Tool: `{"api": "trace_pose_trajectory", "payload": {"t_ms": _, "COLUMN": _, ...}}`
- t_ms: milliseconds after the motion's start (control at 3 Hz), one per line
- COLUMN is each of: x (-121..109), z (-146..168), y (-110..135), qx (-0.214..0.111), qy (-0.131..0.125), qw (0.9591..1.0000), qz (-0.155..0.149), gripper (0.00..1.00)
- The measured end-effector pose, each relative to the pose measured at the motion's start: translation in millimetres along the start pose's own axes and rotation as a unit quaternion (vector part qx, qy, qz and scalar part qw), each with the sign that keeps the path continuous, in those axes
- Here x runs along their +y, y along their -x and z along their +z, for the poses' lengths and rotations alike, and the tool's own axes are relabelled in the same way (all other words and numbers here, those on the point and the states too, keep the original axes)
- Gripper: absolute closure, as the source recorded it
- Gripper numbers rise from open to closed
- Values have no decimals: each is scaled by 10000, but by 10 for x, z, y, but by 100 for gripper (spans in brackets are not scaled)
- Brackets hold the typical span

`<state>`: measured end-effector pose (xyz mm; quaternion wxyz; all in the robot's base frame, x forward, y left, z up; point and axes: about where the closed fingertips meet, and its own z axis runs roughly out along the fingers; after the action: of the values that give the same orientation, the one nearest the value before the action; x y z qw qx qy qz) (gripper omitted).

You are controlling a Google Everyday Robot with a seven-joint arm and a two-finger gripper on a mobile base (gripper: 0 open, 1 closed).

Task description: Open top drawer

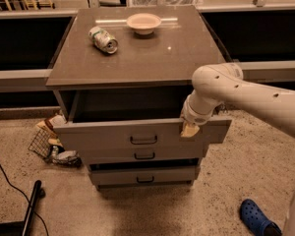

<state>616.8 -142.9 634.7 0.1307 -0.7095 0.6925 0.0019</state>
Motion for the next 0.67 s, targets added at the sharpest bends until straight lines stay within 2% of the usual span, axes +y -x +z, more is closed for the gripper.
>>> {"api": "trace_pose_trajectory", "payload": {"t_ms": 667, "x": 0, "z": 1, "y": 0, "qx": 0, "qy": 1, "qw": 10000, "qz": 0, "gripper": 15}}
